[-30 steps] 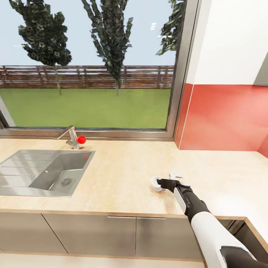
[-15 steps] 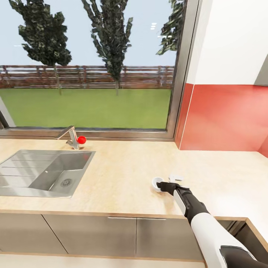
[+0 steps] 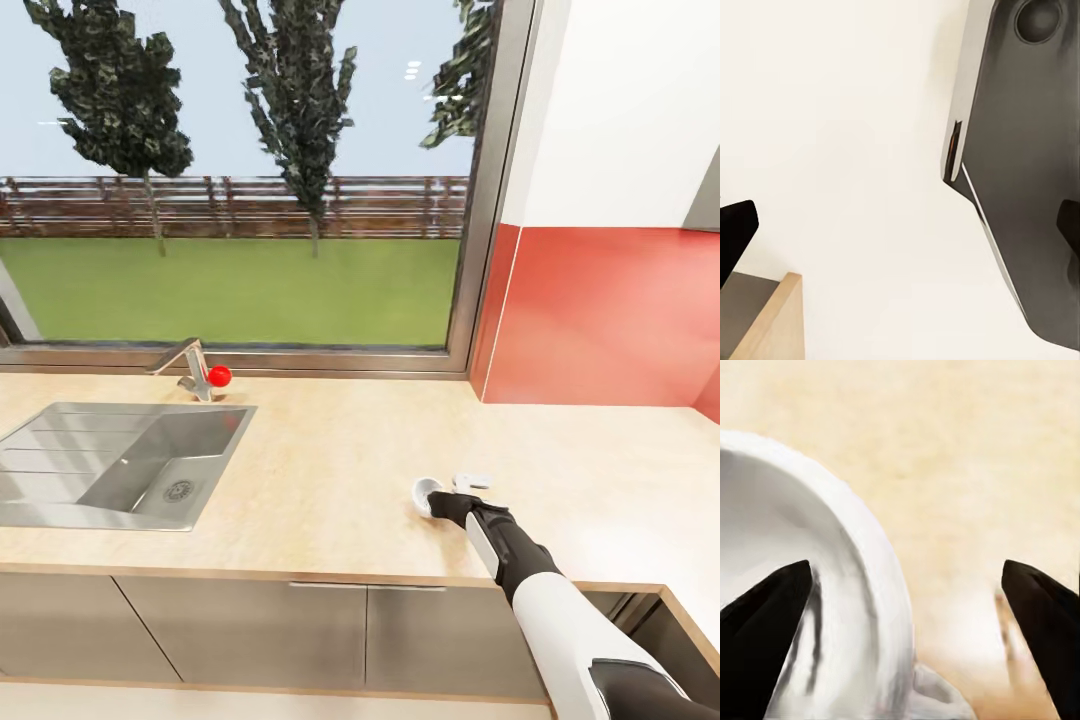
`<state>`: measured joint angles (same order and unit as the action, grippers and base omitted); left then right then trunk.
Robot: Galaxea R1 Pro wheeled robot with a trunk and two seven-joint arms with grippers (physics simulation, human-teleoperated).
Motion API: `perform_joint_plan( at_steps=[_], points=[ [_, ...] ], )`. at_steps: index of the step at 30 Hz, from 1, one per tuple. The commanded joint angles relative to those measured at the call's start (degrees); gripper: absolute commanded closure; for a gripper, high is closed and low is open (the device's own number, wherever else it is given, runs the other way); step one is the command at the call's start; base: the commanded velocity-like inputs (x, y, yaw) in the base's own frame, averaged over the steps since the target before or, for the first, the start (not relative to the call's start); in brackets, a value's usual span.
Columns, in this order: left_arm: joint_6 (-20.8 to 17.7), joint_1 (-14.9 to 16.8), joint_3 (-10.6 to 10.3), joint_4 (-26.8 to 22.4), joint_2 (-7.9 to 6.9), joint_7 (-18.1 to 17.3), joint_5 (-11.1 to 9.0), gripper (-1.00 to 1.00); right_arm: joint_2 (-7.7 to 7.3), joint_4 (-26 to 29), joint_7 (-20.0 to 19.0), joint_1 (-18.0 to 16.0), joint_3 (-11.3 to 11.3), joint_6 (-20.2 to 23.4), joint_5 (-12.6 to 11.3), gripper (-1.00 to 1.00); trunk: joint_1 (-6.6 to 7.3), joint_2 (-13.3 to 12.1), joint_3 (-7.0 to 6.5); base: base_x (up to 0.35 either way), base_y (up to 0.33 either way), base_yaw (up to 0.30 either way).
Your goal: Set up a coffee station on the kitchen countertop: keep the coffee maker on the countertop, move the bottle of coffee from the kitchen shelf to the counter next to the coffee maker, place a paper coffee filter on top of the coffee maker, put the saucer next to the coffee maker with the coffee cup on the saucer, and place the electric kettle next to the coffee maker.
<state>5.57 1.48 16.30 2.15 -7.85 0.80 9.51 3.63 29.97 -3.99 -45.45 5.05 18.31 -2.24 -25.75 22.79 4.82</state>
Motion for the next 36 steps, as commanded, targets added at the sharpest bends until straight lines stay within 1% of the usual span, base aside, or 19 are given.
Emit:
perform_joint_plan(
  at_steps=[1, 30, 32, 36],
  points=[
    [0.41, 0.1, 0.48, 0.23, -0.03, 0.08, 0.6, -1.0, 0.06, 0.09, -0.24, -0.04, 0.4, 0.32, -0.22, 1.0, -0.04, 0.13, 0.13, 0.0, 0.0, 0.0],
    [1.04, -0.08, 0.5, 0.23, -0.1, 0.08, 0.6, -1.0, 0.06, 0.77, -0.32, -0.05, 0.6, 0.32, -0.39, 1.0, -0.04, 0.13, 0.13, 0.0, 0.0, 0.0],
    [1.07, -0.08, 0.54, 0.21, -0.12, 0.08, 0.6, -1.0, 0.06, 1.43, -0.32, -0.05, 0.63, 0.32, -0.39, 1.0, -0.04, 0.13, 0.13, 0.0, 0.0, 0.0],
    [1.17, -0.08, 0.56, 0.14, -0.15, 0.08, 0.69, -1.0, 0.12, 5.09, -0.27, -0.07, 0.6, 0.38, -0.39, 1.0, -0.04, 0.13, 0.13, 0.0, 0.0, 0.0]
  ],
)
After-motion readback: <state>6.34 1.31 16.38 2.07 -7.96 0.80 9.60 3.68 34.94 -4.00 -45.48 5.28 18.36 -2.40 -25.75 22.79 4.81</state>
